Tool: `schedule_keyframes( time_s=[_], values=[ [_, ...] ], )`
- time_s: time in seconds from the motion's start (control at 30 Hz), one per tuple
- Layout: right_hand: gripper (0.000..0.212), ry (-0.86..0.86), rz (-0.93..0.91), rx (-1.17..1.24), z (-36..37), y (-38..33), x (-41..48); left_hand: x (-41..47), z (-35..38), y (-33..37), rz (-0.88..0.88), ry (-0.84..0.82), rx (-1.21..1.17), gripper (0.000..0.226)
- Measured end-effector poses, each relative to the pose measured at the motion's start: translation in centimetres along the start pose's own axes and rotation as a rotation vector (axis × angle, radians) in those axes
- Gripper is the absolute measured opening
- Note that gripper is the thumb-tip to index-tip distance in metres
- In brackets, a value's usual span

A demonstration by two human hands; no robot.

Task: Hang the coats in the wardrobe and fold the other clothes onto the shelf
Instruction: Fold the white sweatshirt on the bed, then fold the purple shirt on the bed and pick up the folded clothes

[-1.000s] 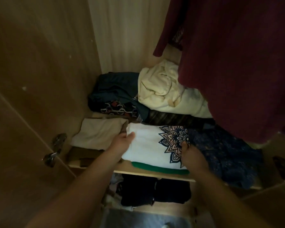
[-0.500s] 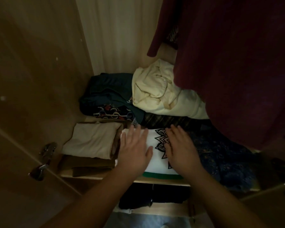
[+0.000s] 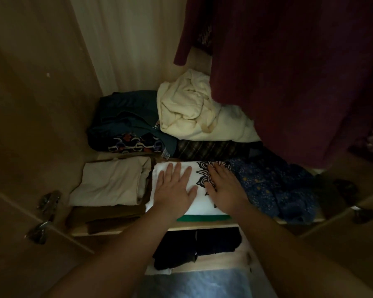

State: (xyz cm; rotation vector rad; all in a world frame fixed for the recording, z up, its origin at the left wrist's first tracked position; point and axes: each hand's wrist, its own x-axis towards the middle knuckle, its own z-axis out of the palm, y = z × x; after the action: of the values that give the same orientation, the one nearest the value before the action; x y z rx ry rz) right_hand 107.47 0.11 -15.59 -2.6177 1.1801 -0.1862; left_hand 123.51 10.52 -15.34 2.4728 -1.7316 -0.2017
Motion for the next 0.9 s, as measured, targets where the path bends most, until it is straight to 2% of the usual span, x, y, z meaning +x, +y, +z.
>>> schedule_keyframes(
  time_s=[0.07, 0.13, 0.23, 0.33, 0.47, 0.7, 0.9],
  values=[
    [0.067, 0.021, -0.001, 0.110, -1.5, 0.2, -0.7, -0.2, -1.3, 0.3, -0.004, -0.043, -0.026, 0.068],
    [0.052, 0.072, 0.018, 0.161, -3.5, 0.5, -2.4, -1.1, -2.7, 1.1, 0.016, -0.013, -0.043, 0.067],
    [0.054, 0.223, 0.074, 0.135, -5.8, 1.3, -6.9, -4.3, -4.2, 3.9, 0.117, 0.087, -0.079, 0.066],
    [0.060, 0.252, 0.231, 0.050, -7.3, 2.5, -14.6, -9.3, -4.0, 8.3, 0.231, 0.110, -0.183, 0.073],
    [0.056, 0.270, 0.413, -0.056, -7.8, 5.3, -29.7, -17.5, -0.6, 16.1, 0.308, -0.051, -0.140, 0.079],
    [0.062, 0.227, 0.870, -0.207, -4.9, 10.8, -60.5, -36.4, 7.1, 32.7, 0.774, -0.312, 0.056, 0.063],
    [0.065, 0.223, 1.201, -0.144, -4.0, 10.9, -82.6, -51.8, 10.0, 46.2, 1.054, -0.328, 0.060, 0.066]
  ],
)
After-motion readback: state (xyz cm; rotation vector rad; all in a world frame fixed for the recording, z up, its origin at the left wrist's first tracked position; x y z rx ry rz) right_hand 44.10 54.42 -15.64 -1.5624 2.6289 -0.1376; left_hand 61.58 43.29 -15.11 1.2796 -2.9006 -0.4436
